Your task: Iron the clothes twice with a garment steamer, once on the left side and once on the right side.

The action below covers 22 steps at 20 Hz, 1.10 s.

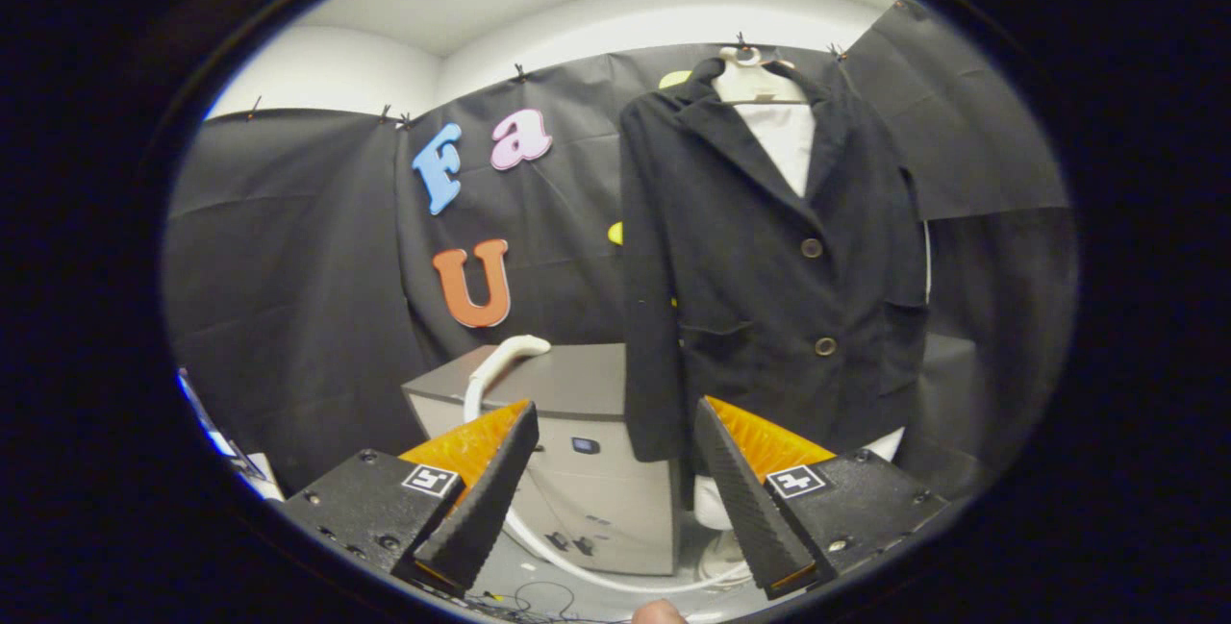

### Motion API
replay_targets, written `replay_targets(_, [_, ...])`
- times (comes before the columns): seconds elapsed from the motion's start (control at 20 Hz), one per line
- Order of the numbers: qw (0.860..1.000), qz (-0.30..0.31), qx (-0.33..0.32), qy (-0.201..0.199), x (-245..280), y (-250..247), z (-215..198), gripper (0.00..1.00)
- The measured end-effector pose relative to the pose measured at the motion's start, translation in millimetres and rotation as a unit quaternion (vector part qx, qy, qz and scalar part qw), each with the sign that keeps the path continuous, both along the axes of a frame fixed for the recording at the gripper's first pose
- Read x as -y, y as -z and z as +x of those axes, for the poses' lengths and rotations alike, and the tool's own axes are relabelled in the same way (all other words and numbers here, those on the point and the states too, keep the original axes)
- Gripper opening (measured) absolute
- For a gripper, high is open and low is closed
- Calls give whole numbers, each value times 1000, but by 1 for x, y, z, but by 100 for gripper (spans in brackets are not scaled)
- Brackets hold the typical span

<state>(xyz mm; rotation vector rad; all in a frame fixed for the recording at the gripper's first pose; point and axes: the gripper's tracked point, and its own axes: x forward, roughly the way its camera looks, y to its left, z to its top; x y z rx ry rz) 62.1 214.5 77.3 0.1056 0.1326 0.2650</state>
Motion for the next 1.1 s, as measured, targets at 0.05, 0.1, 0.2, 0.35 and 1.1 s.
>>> replay_targets(0.05, [1000, -2, -5, -12, -17, -3, 8, 100])
replay_targets(0.1, [1000, -6, -14, -24, -35, -3, 18, 100])
replay_targets(0.2, [998, -11, -35, -54, -75, -2, 40, 100])
replay_targets(0.35, [994, -36, -64, -78, -124, 6, 82, 100])
replay_targets(1.1, [973, -76, -204, -79, -293, 68, 265, 100])
